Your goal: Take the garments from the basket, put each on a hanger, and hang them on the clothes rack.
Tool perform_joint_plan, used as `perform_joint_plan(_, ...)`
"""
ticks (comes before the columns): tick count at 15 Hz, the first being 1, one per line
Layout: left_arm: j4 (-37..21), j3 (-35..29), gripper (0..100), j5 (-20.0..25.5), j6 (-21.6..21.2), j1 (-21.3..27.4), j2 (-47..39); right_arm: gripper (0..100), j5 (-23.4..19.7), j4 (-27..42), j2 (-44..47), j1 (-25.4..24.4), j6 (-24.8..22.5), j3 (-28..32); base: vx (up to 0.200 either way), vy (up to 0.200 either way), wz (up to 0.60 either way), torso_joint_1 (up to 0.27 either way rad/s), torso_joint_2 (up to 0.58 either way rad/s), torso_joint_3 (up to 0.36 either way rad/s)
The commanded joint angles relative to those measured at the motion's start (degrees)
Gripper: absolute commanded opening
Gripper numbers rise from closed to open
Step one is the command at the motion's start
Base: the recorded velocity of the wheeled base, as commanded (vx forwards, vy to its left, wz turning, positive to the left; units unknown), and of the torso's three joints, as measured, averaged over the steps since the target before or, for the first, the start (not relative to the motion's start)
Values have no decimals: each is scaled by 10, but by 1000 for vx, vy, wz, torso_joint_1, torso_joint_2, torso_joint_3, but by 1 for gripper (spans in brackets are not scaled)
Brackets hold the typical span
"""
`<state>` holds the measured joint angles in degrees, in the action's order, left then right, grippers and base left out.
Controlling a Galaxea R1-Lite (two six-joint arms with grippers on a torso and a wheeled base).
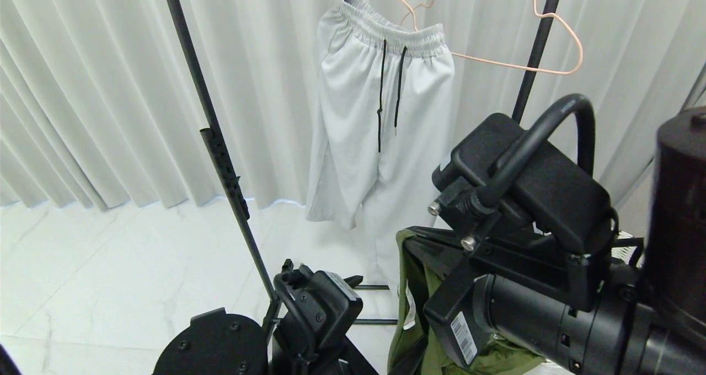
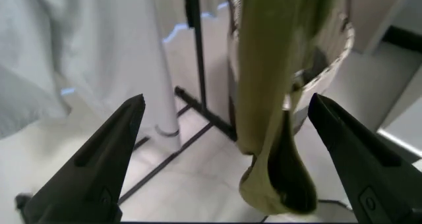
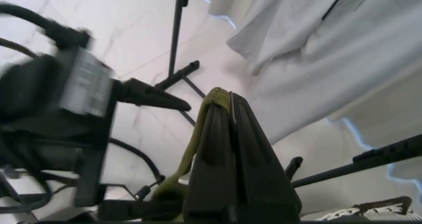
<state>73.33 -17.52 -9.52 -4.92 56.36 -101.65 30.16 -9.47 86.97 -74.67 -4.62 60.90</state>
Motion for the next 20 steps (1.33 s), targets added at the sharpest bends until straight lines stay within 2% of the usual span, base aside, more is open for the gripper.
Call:
perform_joint_plan(1, 1, 0, 100, -5, 1, -16, -26, 0, 0, 0, 0, -6, 0, 1, 0, 0, 0, 0, 0, 0)
perform_joint_plan(5, 2, 14, 100, -10, 26, -29, -25, 0, 1, 0, -5, -8, 0, 1, 0, 0, 0, 0, 0, 0)
perform_joint_plan(7, 2, 72, 100, -12, 30, -32, -27, 0, 1, 0, -5, -8, -1, 7, 0, 0, 0, 0, 0, 0)
perform_joint_plan(9, 2, 100, 100, -13, 30, -32, -25, 0, 2, 1, -6, -8, -1, 11, 0, 0, 0, 0, 0, 0)
perform_joint_plan(14, 2, 118, 100, -13, 29, -32, -26, 0, 3, 1, -7, -8, -2, 11, 0, 0, 0, 0, 0, 0)
perform_joint_plan(15, 2, 119, 0, -13, 29, -31, -26, 0, 3, 2, -9, -8, -2, 11, 0, 0, 0, 0, 0, 0)
perform_joint_plan(17, 2, 121, 0, -18, 27, -30, -25, 0, 3, 2, -12, -8, -2, 11, 0, 0, 0, 0, 0, 0)
perform_joint_plan(20, 2, 137, 0, -76, 4, -23, -12, 0, 3, 2, -15, 0, 0, 8, 0, 0, 0, 0, 0, 0)
